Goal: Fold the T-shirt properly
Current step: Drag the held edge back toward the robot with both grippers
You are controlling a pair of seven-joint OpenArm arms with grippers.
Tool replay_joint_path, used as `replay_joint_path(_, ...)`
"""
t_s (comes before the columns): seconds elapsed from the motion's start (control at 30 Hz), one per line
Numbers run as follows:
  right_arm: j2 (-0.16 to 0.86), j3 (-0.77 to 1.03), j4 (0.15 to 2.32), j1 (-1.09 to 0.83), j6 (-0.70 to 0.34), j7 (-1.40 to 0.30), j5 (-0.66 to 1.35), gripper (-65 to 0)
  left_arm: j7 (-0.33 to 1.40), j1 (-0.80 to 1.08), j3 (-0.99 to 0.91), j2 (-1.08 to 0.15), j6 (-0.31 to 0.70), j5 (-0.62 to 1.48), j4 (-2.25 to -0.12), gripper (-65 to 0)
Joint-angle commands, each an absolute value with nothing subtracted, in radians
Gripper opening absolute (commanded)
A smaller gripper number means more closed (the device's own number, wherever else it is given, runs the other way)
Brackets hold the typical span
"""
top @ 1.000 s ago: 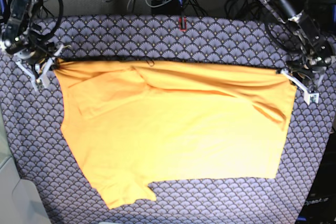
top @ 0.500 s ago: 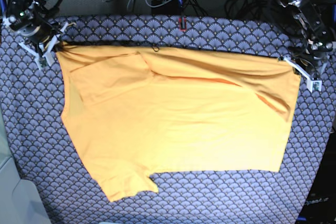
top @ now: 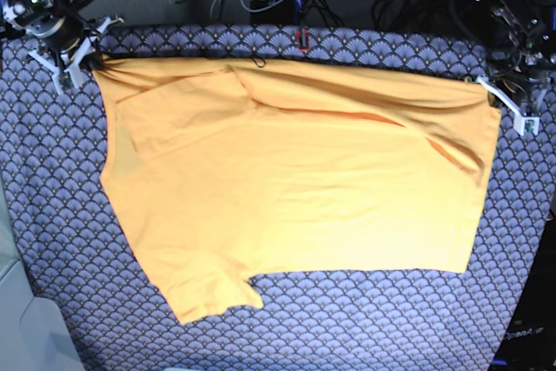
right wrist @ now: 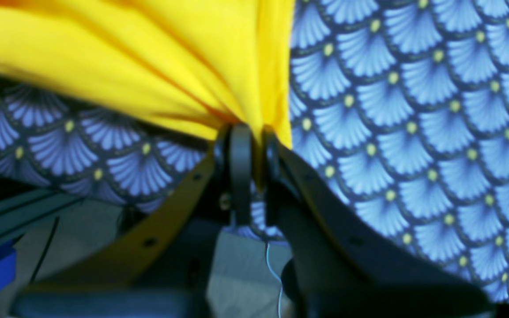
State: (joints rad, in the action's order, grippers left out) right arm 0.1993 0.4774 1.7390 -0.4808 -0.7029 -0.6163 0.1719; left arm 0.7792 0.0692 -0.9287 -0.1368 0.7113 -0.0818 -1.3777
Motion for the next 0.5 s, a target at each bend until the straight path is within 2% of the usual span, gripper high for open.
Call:
replay_joint_path(0.0, 0.214, 0.493, 1.756, -0.492, -0.698, -0.601, 0.168, -62.7, 0.9, 0.104, -0.937, -0.145, 0.698, -0.18, -1.371, -65.0)
replay_joint_path(0.47, 0.213, 0.493, 1.75, -0.532, -0.698, -0.553, 0.168, -62.7, 0.891, 0.22, -0.941, -0.142, 0.698, -0.18, -1.371, -65.0)
